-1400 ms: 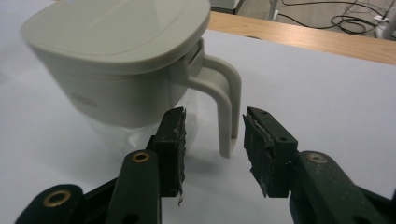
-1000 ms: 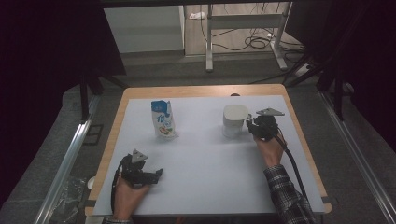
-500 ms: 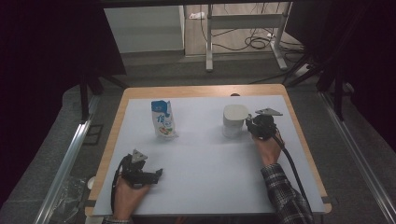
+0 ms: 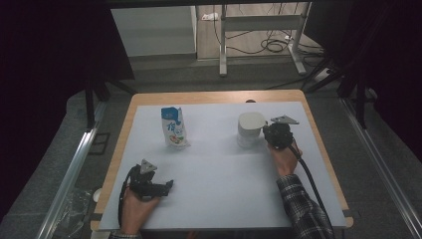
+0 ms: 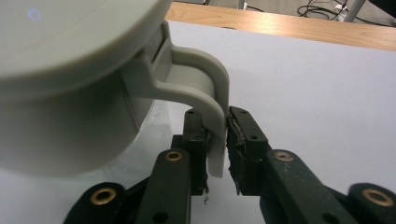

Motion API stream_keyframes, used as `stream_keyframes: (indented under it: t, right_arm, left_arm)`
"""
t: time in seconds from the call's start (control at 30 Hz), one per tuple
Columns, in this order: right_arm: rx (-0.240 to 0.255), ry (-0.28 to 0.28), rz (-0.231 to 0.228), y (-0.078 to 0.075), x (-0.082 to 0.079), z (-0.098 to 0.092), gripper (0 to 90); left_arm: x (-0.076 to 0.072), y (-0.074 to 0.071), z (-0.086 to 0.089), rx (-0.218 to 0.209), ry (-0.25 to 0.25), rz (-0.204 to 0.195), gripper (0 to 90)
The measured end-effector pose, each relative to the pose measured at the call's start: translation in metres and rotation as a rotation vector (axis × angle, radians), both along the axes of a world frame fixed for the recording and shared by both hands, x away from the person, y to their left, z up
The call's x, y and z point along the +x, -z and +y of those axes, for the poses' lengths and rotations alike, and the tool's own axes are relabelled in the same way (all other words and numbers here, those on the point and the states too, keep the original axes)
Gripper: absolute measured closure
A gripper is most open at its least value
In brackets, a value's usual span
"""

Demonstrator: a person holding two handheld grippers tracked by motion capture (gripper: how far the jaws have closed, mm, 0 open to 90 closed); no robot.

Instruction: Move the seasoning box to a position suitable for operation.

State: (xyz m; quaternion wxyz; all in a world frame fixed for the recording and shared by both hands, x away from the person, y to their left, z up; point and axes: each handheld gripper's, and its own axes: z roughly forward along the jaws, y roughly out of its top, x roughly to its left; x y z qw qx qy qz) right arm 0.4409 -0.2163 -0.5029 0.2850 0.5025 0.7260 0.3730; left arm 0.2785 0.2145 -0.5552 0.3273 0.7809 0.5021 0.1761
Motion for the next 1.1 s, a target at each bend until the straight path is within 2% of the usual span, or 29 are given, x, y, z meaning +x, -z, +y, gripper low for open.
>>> stream_keyframes:
  t: [0.13, 0.33, 0.6, 0.9, 1.0, 1.1]
  right_arm:
    - [-0.010, 0.006, -0.013, 0.001, 0.000, 0.002, 81.3]
    - [-0.005, 0.009, -0.006, 0.000, 0.001, 0.003, 81.1]
    - [0.042, 0.003, 0.026, -0.001, 0.002, -0.001, 80.6]
    - [0.080, -0.057, 0.022, -0.008, -0.007, 0.001, 80.2]
    - [0.104, -0.090, 0.038, -0.013, -0.011, 0.001, 79.9]
    - [0.104, -0.120, 0.048, -0.016, -0.018, 0.000, 79.6]
  left_arm:
    - [0.000, 0.000, 0.000, 0.000, 0.000, 0.000, 0.3]
    - [0.000, 0.000, 0.000, 0.000, 0.000, 0.000, 0.3]
    - [0.000, 0.000, 0.000, 0.000, 0.000, 0.000, 0.4]
    - [0.000, 0.000, 0.000, 0.000, 0.000, 0.000, 0.3]
    - [0.000, 0.000, 0.000, 0.000, 0.000, 0.000, 0.4]
    - [0.000, 0.000, 0.000, 0.000, 0.000, 0.000, 0.3]
